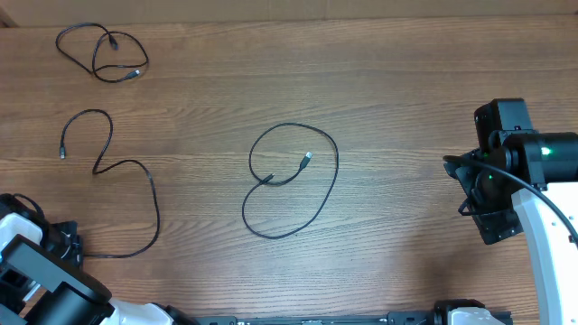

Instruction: Untangle cables

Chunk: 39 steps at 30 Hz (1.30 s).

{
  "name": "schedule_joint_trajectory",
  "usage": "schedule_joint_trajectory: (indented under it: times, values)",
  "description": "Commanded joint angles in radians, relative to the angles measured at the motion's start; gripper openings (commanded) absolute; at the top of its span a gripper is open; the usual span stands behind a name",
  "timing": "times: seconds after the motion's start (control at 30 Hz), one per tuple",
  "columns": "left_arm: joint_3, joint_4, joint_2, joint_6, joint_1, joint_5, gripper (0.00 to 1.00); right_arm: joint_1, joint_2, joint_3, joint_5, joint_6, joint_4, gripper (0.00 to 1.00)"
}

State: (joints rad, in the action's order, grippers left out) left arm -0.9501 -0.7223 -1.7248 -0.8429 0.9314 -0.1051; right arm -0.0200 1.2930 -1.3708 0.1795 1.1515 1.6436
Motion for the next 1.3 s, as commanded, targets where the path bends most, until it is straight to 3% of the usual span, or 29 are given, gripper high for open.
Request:
schedule_joint_trajectory:
  times: [0.0, 0.37, 0.6, 0.77, 0.87, 1.07, 1.27]
  values:
    - [-0.13, -0.07, -0.014, 0.007, -0.002, 0.001, 0.05, 0.004, -0.016, -0.024, 0.003, 0.006, 0.0, 1.0]
    - [-0.451, -0.187, -0.014, 0.232, -0.084, -0.01, 0.04, 0.003, -0.016, -0.024, 0.002, 0.006, 0.0, 1.0]
    - [-0.539, -0.112, -0.014, 0.493, -0.189, -0.01, 0.04, 0.003, -0.016, -0.024, 0.002, 0.006, 0.0, 1.0]
    - [-0.539, -0.056, -0.014, 0.797, -0.275, -0.01, 0.04, 0.003, -0.016, -0.024, 0.003, 0.006, 0.0, 1.0]
    - [-0.539, -0.04, -0.014, 0.894, -0.315, -0.01, 0.04, 0.003, -0.016, -0.024, 0.002, 0.006, 0.0, 1.0]
    - [-0.539, 0.032, -0.014, 0.9, -0.348, 0.024, 0.05, 0.003, -0.016, -0.024, 0.002, 0.006, 0.0, 1.0]
    - [-0.539, 0.148, -0.014, 0.584, -0.324, 0.148, 0.04, 0.003, -0.016, -0.024, 0.002, 0.006, 0.0, 1.0]
